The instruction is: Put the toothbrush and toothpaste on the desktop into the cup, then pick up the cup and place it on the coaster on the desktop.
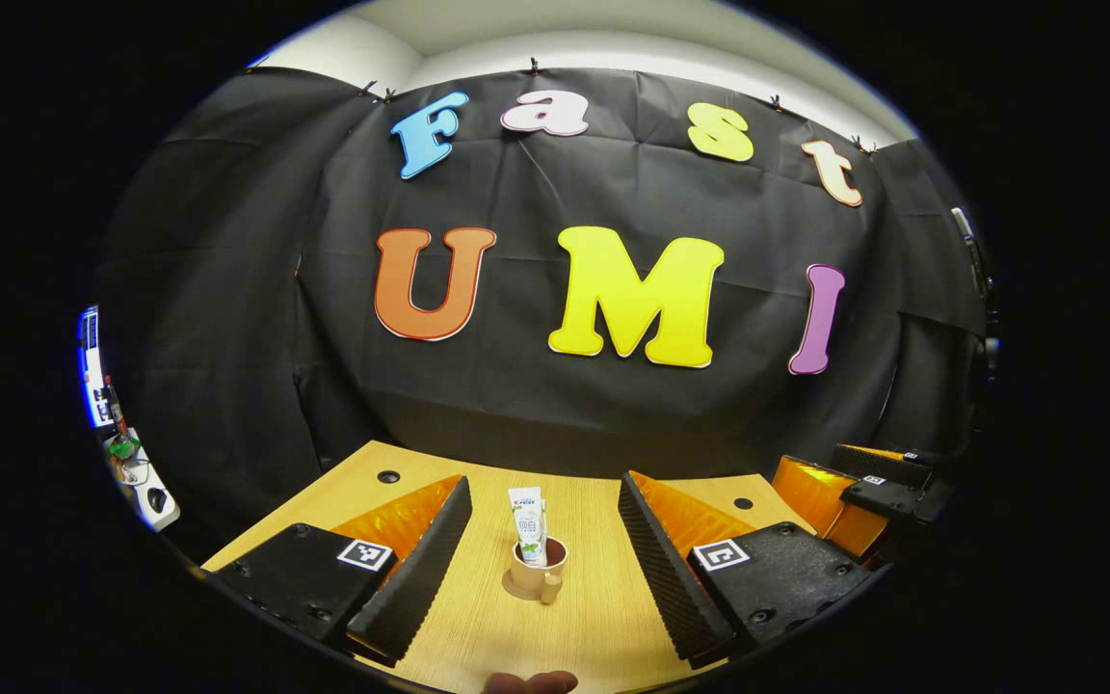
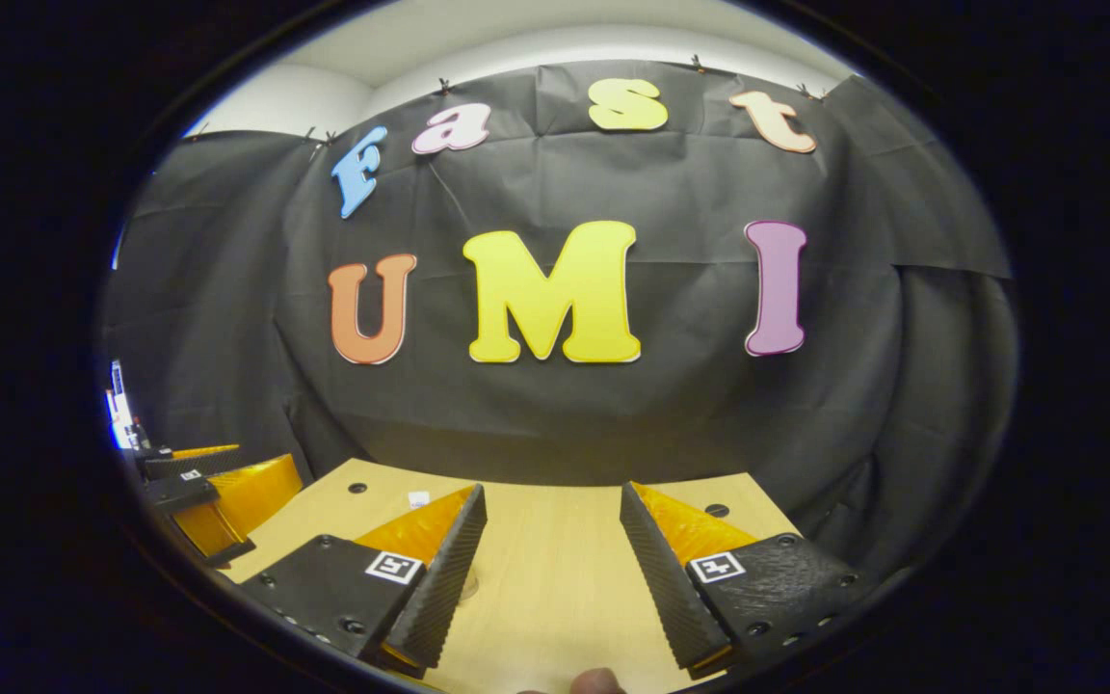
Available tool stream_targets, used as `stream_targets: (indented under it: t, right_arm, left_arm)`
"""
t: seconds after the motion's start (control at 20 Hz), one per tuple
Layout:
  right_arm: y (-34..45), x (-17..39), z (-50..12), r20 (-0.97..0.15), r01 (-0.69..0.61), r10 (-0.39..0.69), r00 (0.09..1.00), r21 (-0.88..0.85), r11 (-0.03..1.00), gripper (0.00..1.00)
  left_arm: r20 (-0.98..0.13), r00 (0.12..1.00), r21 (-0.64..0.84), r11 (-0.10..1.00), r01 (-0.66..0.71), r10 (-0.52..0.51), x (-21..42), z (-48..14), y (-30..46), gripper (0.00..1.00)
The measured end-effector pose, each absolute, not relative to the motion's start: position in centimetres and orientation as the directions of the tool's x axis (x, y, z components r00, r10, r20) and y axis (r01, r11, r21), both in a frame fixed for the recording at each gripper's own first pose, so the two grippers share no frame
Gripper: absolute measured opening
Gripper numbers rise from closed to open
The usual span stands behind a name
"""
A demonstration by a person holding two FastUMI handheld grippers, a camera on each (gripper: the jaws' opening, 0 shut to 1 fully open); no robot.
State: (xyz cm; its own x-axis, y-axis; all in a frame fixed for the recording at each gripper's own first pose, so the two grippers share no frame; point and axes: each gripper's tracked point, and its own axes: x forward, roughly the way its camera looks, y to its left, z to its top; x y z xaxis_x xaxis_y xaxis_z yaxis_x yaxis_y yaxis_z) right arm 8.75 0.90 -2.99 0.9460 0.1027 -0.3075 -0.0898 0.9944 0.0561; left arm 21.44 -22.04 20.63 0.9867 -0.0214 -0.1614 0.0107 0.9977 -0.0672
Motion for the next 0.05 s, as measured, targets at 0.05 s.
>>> stream_targets:
  t: [0.05]
  right_arm:
    - [0.82,8.79,-3.01,-0.306,-0.091,0.103,0.946,0.054,0.994,0.86]
  left_arm:
    - [-0.16,0.987,-0.065,0.998,0.01,-0.02,21.51,20.62,-22.06,0.97]
